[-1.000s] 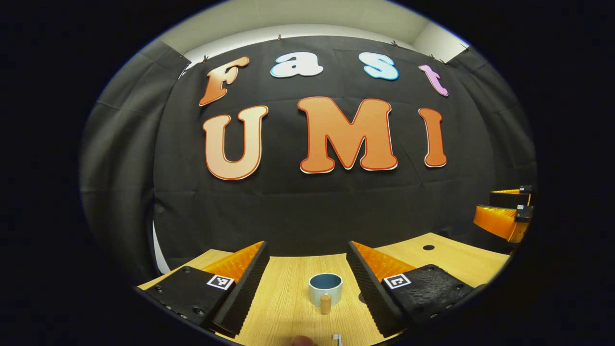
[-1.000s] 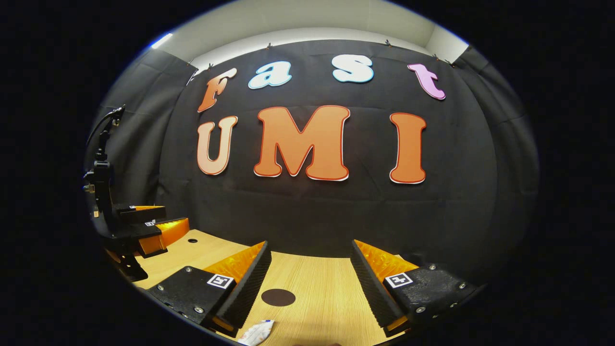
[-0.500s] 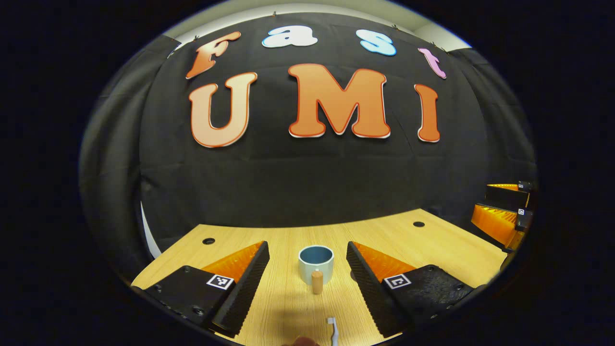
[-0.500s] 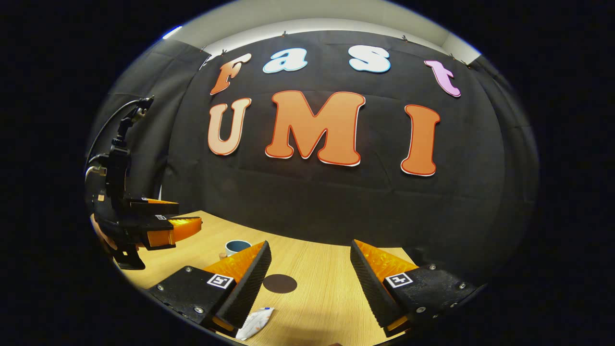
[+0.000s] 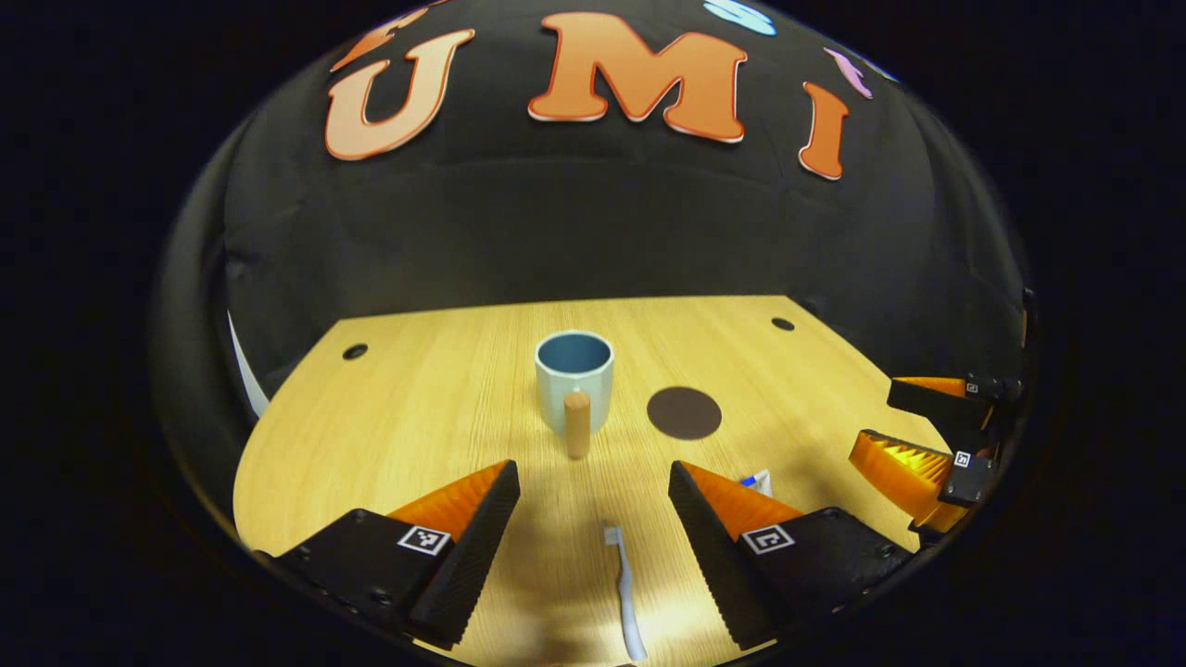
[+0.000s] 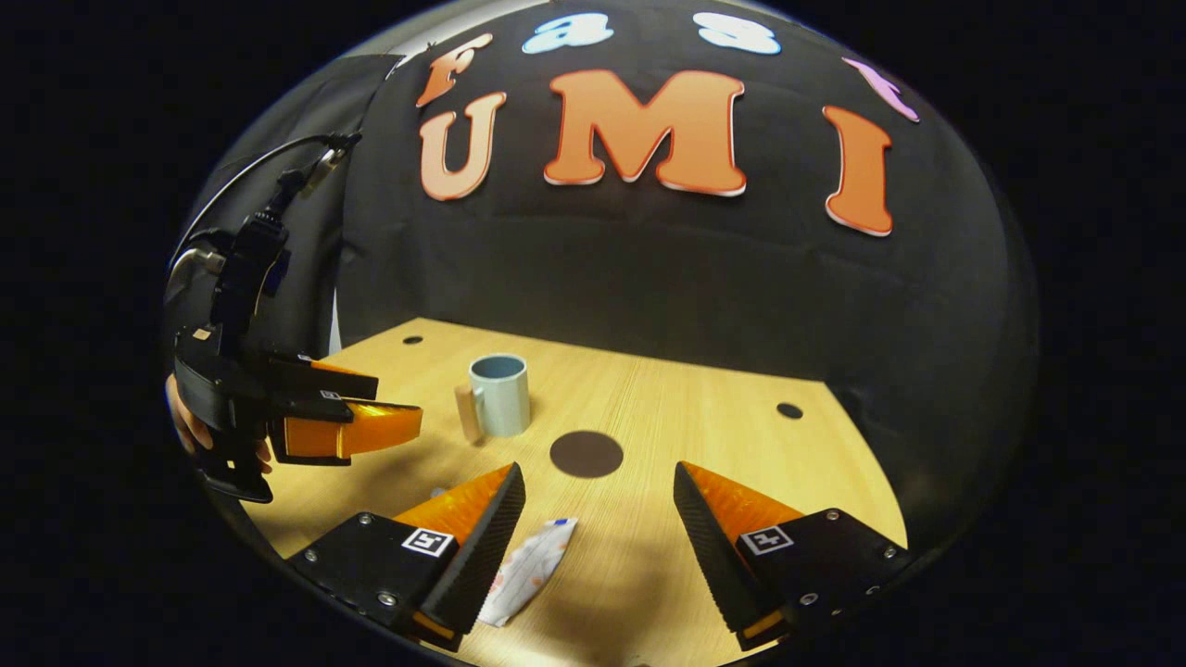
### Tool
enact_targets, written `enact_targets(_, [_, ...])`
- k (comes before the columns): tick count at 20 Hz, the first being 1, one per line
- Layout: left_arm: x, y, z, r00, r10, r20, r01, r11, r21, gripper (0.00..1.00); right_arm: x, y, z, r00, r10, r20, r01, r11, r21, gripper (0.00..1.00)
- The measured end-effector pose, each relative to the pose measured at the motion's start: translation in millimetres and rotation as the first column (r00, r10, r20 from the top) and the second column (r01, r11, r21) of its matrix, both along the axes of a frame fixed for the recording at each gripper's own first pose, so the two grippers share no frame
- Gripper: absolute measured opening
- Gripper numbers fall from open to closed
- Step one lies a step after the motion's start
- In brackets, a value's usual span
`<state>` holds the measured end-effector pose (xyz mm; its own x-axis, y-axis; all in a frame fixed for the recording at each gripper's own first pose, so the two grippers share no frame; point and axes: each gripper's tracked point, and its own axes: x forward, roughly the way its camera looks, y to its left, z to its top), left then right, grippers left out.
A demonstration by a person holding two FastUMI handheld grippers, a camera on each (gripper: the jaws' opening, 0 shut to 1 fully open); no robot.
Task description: Put the toothbrush and toothpaste on the desktop into the cup, then pick up the cup and place it on the coaster on the desktop.
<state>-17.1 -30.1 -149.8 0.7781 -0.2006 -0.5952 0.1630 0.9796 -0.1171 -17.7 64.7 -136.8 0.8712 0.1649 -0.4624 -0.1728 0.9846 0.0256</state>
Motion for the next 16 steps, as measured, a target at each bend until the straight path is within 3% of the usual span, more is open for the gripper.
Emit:
enact_targets(5, [-21, -3, -39, 0.986, -0.015, -0.163, 0.016, 1.000, 0.006, 0.95, -5, 20, -31, 0.993, 0.030, -0.115, -0.026, 0.999, 0.031, 0.87])
enact_targets(9, [-36, -13, -70, 0.960, -0.025, -0.280, 0.018, 0.999, -0.027, 0.82, -11, 43, -67, 0.968, 0.080, -0.239, -0.057, 0.993, 0.102, 0.84])
enact_targets(14, [-53, -22, -94, 0.928, -0.043, -0.371, 0.028, 0.999, -0.045, 0.82, -14, 49, -88, 0.952, 0.081, -0.295, -0.053, 0.993, 0.102, 0.83])
enact_targets(16, [-58, -24, -102, 0.916, -0.035, -0.399, 0.023, 0.999, -0.034, 0.82, -18, 53, -93, 0.946, 0.091, -0.310, -0.055, 0.991, 0.124, 0.77])
